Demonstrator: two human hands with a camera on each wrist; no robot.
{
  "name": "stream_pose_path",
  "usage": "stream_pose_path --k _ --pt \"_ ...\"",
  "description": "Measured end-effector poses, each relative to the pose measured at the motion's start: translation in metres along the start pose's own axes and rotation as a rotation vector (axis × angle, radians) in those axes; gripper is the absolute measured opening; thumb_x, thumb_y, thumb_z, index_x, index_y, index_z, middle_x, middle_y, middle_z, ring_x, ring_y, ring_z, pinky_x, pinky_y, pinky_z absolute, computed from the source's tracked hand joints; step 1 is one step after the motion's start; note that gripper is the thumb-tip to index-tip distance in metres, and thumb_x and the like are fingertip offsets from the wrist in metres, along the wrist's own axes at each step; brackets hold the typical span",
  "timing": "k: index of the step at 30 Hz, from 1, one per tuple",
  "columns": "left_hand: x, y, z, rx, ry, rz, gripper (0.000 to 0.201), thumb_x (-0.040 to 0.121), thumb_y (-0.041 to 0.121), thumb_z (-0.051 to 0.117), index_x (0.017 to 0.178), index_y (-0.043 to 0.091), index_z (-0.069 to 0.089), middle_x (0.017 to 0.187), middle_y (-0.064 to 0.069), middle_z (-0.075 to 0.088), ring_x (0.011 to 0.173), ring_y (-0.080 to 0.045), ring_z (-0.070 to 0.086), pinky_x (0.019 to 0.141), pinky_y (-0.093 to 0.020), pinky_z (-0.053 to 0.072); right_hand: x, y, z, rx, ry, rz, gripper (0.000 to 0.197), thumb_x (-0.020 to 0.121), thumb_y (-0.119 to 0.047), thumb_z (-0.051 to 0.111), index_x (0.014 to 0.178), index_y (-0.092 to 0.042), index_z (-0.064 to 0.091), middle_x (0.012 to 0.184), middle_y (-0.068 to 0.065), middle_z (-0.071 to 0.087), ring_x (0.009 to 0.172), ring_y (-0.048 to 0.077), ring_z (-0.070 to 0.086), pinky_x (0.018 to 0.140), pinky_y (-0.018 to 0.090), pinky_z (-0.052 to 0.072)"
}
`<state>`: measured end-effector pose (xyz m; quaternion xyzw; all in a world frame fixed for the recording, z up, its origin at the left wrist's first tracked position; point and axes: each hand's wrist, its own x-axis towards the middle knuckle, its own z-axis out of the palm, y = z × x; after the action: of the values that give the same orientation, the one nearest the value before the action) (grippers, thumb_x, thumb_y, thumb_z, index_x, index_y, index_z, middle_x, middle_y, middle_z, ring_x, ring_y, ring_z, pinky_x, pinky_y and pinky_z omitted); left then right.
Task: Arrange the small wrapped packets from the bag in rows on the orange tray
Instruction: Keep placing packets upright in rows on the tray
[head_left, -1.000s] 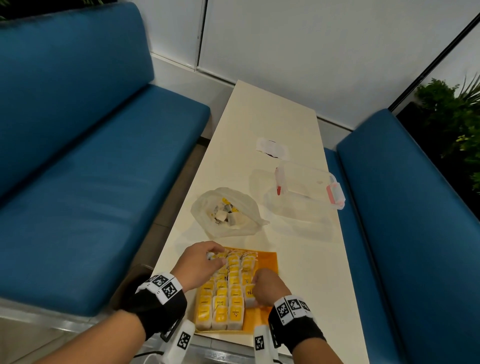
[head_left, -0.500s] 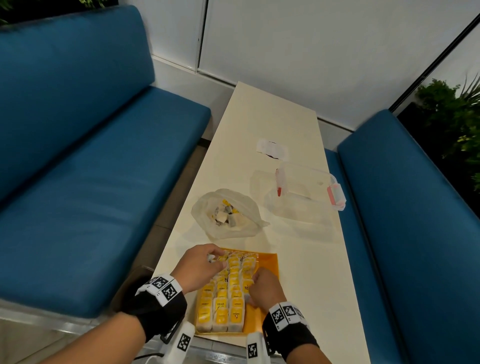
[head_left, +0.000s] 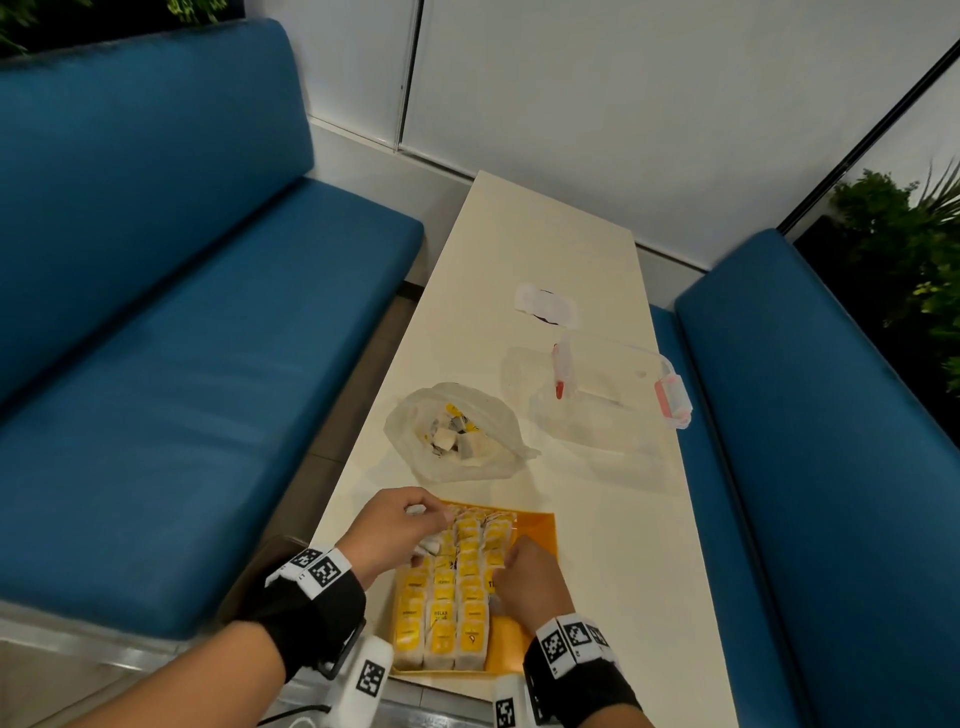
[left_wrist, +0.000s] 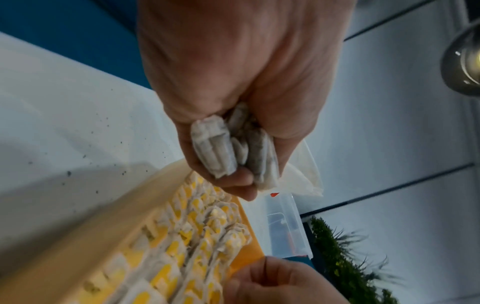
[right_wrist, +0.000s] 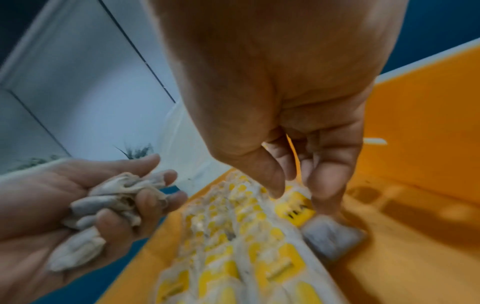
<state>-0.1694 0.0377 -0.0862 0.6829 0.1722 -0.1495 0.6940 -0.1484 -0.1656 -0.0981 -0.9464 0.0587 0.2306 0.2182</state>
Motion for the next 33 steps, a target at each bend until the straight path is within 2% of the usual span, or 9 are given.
stream_pose_path --k 4,9,13,18,22,26,28,30,33 --pt "-0.004 0.009 0.002 -0.263 -0.079 -0.17 0.041 0.093 0.045 0.068 0.096 0.004 0.075 0.085 -0.014 0.069 0.071 -0.023 0.061 0.057 -0.03 0.051 -0.011 -0.02 -0.015 0.162 0.128 -0.246 0.013 0.089 -0.012 0.059 0.098 -0.021 0.059 0.093 -0.007 0.061 0.085 0.009 0.058 0.069 0.018 0.044" --pt "-0.002 0.012 0.004 -0.47 -0.133 -0.302 0.052 0.099 0.054 0.053 0.105 0.005 0.07 0.093 -0.023 0.069 0.076 -0.029 0.061 0.052 -0.029 0.049 -0.029 -0.041 -0.026 0.34 0.026 -0.504 0.048 0.081 0.002 0.052 0.099 -0.041 0.065 0.106 -0.015 0.061 0.099 0.001 0.06 0.079 0.016 0.049" --pt "-0.001 0.013 0.006 -0.444 -0.146 -0.294 0.054 0.102 0.055 0.046 0.109 0.005 0.066 0.089 -0.022 0.068 0.063 -0.025 0.062 0.05 -0.028 0.048 -0.032 -0.045 -0.028 0.428 -0.078 -0.47 0.039 0.077 -0.015 0.061 0.106 -0.041 0.069 0.11 -0.015 0.063 0.094 0.008 0.063 0.085 0.029 0.056" --pt "-0.003 0.013 0.009 -0.422 -0.183 -0.287 0.054 0.102 0.053 0.046 0.109 0.003 0.067 0.08 -0.019 0.063 0.058 -0.026 0.058 0.049 -0.028 0.045 -0.029 -0.044 -0.023 0.421 -0.069 -0.479 0.018 0.078 -0.032 0.071 0.089 -0.047 0.07 0.101 -0.008 0.066 0.083 0.017 0.065 0.082 0.03 0.056" --pt "-0.006 0.014 0.011 -0.393 -0.22 -0.275 0.053 0.104 0.05 0.044 0.108 0.003 0.067 0.077 -0.018 0.065 0.063 -0.027 0.066 0.051 -0.029 0.045 -0.026 -0.044 -0.025 0.473 -0.003 -0.395 0.015 0.083 -0.02 0.074 0.075 -0.034 0.073 0.088 -0.008 0.07 0.075 0.01 0.063 0.074 0.027 0.052" --pt "-0.005 0.013 0.012 -0.394 -0.229 -0.274 0.059 0.105 0.05 0.043 0.119 -0.004 0.064 0.08 -0.02 0.066 0.065 -0.028 0.066 0.051 -0.029 0.046 -0.029 -0.045 -0.031 0.594 -0.046 -0.356 0.004 0.085 -0.012 0.071 0.081 -0.012 0.073 0.093 -0.012 0.077 0.067 0.01 0.062 0.07 0.031 0.056" --pt "-0.004 0.014 0.013 -0.402 -0.214 -0.273 0.058 0.105 0.05 0.043 0.116 -0.002 0.065 0.08 -0.02 0.065 0.062 -0.027 0.064 0.05 -0.029 0.046 -0.033 -0.046 -0.032 0.61 -0.076 -0.364 0.003 0.083 -0.017 0.075 0.084 -0.017 0.073 0.095 -0.01 0.076 0.064 0.008 0.062 0.068 0.027 0.055" --pt "-0.003 0.015 0.014 -0.41 -0.204 -0.274 0.053 0.104 0.05 0.043 0.11 0.003 0.066 0.085 -0.021 0.064 0.058 -0.025 0.059 0.05 -0.029 0.046 -0.033 -0.046 -0.03 0.518 -0.054 -0.402 0.012 0.077 -0.026 0.081 0.081 -0.031 0.071 0.094 -0.006 0.068 0.067 0.001 0.059 0.068 0.019 0.052" --pt "-0.001 0.016 0.016 -0.424 -0.206 -0.282 0.049 0.104 0.049 0.044 0.103 0.006 0.065 0.086 -0.021 0.062 0.054 -0.024 0.055 0.049 -0.029 0.045 -0.032 -0.046 -0.024 0.429 0.0 -0.428 0.023 0.076 -0.02 0.081 0.073 -0.037 0.066 0.09 -0.01 0.06 0.069 -0.001 0.056 0.067 0.015 0.048"
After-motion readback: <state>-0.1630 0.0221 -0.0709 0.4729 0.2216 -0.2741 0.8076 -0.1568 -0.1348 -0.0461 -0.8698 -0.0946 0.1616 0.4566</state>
